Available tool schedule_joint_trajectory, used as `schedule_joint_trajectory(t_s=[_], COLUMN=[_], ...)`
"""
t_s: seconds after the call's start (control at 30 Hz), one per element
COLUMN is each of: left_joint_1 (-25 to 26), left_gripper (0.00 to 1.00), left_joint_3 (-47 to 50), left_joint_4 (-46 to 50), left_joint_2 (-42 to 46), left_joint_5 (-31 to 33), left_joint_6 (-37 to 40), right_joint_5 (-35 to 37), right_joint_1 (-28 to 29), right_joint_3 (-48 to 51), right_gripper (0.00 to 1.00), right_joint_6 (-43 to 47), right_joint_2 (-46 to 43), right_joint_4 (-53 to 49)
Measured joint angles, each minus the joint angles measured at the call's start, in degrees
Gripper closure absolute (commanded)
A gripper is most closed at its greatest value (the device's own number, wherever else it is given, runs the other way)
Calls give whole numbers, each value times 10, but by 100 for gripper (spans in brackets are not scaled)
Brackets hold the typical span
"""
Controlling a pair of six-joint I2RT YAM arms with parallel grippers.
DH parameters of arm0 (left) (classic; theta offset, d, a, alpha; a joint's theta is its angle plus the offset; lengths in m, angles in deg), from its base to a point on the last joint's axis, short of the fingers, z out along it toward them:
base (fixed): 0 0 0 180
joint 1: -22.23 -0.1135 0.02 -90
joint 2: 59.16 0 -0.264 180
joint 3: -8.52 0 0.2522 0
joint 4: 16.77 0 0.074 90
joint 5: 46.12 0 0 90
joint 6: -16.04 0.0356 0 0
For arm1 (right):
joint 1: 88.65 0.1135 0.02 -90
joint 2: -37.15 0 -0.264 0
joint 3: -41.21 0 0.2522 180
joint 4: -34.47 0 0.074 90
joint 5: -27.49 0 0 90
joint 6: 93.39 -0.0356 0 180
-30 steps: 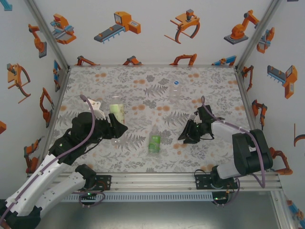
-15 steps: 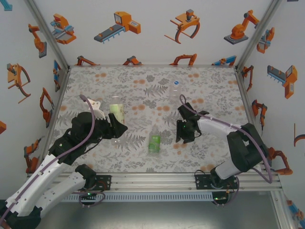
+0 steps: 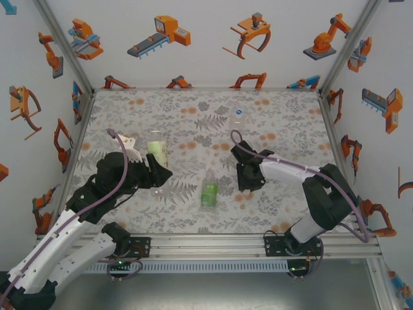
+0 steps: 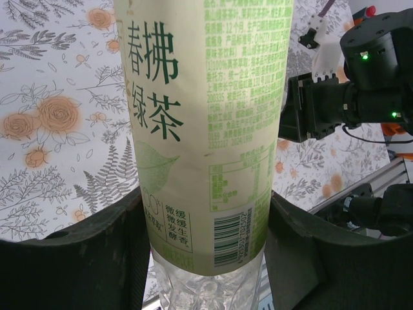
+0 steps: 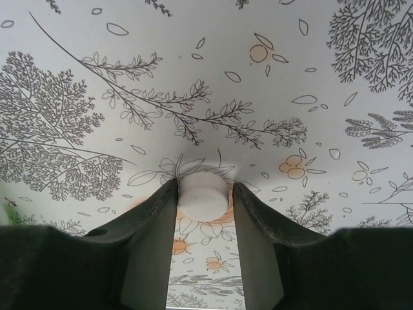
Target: Screw on the bottle caps
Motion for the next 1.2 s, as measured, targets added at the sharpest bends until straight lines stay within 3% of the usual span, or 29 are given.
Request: schedule_joint_trajectory(t_s=[0.5,0.83,1.03,1.2], left_joint_1=[-3,-3,-3,-3], left_gripper=[100,100,100,100], left_joint_3=[0,0,-2,-38], left_joint_4=[0,0,0,9], left_joint_2=[0,-1,-24,-82], left_joint_5=[-6,-11,-37,-108], left_joint_6=[-4,-4,15,94], right_joint_5=[-17,-17,-29,-88], right_joint_1=[0,0,0,0], right_joint_3=[0,0,-19,-53], right_gripper=[61,75,79,81], right_joint_6=[-22,-24,-19,29], right_joint_2=[0,-5,-60,-154], right_joint_4=[-6,-9,-37,-28])
